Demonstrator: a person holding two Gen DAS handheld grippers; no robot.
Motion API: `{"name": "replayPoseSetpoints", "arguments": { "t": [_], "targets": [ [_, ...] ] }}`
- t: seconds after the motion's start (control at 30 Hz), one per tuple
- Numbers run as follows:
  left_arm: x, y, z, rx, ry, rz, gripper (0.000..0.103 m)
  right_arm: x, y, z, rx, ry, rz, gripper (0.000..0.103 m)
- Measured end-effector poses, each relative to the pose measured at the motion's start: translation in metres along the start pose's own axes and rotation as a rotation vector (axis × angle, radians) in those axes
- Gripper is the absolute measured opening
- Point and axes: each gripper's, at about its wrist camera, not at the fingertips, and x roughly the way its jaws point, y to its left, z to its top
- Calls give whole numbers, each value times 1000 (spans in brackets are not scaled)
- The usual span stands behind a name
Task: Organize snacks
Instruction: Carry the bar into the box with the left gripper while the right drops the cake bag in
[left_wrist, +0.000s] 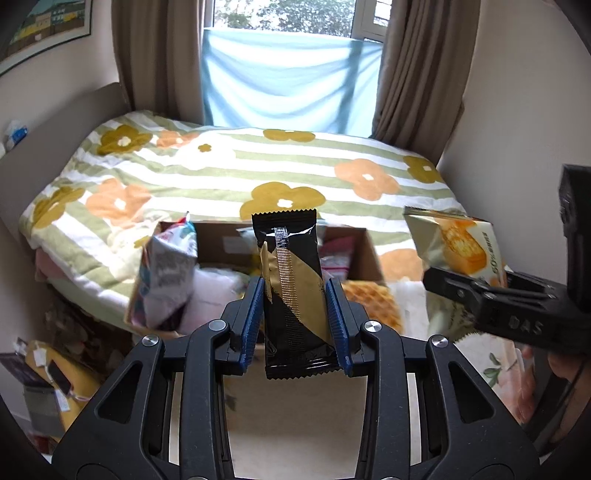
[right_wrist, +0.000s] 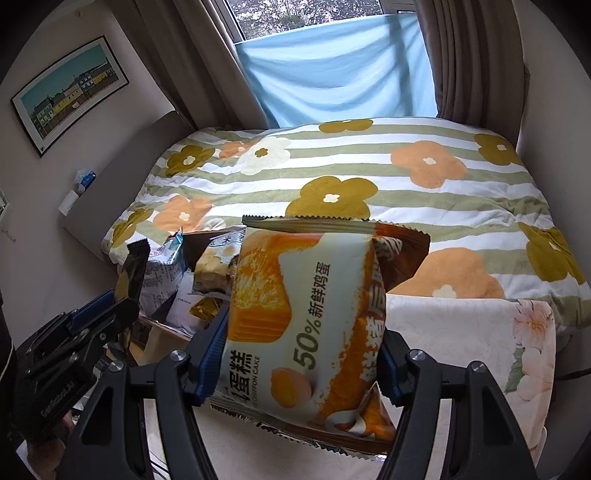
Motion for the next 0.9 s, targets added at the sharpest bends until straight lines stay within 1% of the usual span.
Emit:
{"name": "replayPoseSetpoints", "arguments": {
  "t": [0.1, 0.23, 0.3, 0.37, 0.4, 0.43, 0.47, 0.5, 0.53, 0.57, 0.73, 0.9],
  "targets": [
    [21, 27, 16, -2, 24, -7, 31, 14, 13, 8, 16, 0, -13, 64],
    [52, 55, 28, -9, 76, -45, 31, 29, 19, 15, 46, 6, -38, 64],
    [67, 61, 26, -17, 113, -67, 32, 34, 20, 15, 60, 14, -50, 64],
    [81, 66, 23, -18, 153, -65, 33, 40, 20, 15, 78, 20, -62, 64],
    [84, 67, 20, -16, 160, -68, 35, 43, 19, 15, 88, 23, -66, 64],
    [87, 68, 18, -13, 165, -81, 40, 45, 20, 15, 97, 27, -69, 64],
    [88, 69, 16, -9, 168, -85, 63, 47, 20, 14, 104, 31, -72, 64],
    [88, 69, 13, -4, 167, -80, 95, 49, 20, 14, 108, 36, -74, 64],
    [85, 71, 12, -5, 151, -79, 102, 51, 22, 14, 110, 39, -77, 64],
    [81, 73, 11, -9, 133, -83, 102, 51, 22, 14, 111, 42, -80, 64],
    [76, 76, 7, 6, 152, -101, 102, 54, 26, 21, 119, 46, -82, 64],
    [68, 76, 3, 18, 156, -104, 102, 62, 28, 41, 115, 47, -65, 65]
  ]
}}
